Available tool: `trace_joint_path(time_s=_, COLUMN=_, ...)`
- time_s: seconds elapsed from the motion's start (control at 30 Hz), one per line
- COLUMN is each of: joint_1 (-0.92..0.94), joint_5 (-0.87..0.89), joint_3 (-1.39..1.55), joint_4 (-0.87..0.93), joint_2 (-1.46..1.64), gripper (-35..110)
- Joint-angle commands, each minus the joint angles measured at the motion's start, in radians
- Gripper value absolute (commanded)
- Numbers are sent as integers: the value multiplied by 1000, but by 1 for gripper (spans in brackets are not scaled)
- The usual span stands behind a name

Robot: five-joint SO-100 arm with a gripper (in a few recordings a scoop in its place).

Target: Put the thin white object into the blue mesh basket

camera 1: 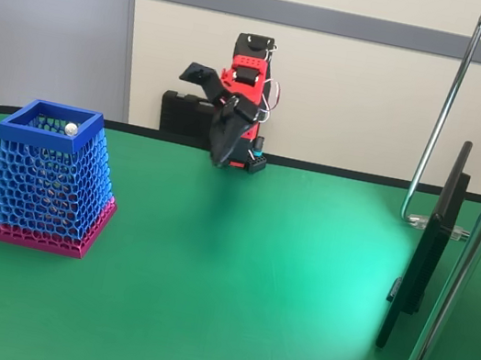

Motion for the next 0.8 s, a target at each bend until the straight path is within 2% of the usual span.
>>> trace_joint_path(time_s=0.0, joint_1=-17, joint_5=77, joint_3=34, joint_4=54, joint_2=120, gripper=0)
trace_joint_path(time_s=0.3, joint_1=-21, joint_5=250, joint_3=249, joint_4=215, joint_2=396, gripper=0)
trace_joint_path(time_s=0.77, joint_1=8, joint_5=305, joint_3=755, joint_4=233, joint_2=928, gripper=0)
